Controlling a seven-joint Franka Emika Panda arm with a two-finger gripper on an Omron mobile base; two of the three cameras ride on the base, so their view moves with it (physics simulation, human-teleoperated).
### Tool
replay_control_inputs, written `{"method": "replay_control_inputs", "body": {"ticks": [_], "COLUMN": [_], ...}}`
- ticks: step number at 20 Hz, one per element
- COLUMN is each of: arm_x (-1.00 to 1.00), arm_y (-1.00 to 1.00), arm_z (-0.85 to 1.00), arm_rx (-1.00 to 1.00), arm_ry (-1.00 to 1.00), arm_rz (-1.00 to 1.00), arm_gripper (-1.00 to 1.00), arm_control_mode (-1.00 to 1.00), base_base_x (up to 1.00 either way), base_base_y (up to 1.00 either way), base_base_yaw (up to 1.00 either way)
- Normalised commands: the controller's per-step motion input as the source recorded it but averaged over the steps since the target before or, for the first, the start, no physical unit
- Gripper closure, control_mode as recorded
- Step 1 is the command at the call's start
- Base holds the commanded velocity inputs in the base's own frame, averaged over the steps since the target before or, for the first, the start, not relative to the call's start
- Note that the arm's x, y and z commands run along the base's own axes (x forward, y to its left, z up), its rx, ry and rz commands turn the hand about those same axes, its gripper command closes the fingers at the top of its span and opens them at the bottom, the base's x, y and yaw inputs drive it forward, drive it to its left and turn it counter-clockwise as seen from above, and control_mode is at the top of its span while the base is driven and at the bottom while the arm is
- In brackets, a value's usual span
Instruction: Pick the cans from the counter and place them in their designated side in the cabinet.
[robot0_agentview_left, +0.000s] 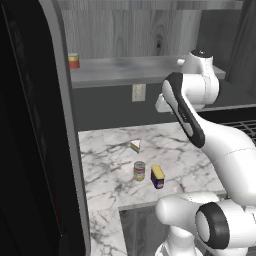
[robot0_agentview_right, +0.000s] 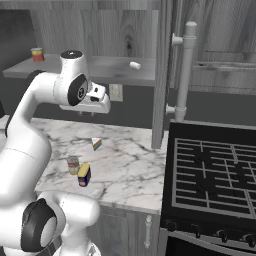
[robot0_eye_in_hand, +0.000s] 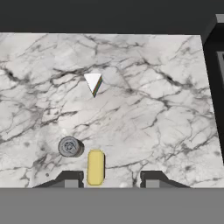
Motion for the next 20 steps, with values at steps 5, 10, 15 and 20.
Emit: {"method": "replay_control_inputs", "body": {"ticks": [5,10,15,20], "arm_x": [-0.03,-0.10,-0.12,-0.07], "arm_y": [0.08,0.04,0.05,0.05], "arm_z": [0.00,-0.03,-0.16,-0.19], "arm_rx": [0.00,0.01,0.00,0.00], "arm_ry": [0.00,0.00,0.00,0.00], "arm_rz": [0.00,0.00,-0.01,0.00], "arm_gripper": [-1.00,-1.00,-1.00,-1.00], "arm_control_mode": [-1.00,-1.00,-1.00,-1.00], "base_base_x": [0.00,0.00,0.00,0.00], "base_base_y": [0.00,0.00,0.00,0.00], "base_base_yaw": [0.00,0.00,0.00,0.00]}}
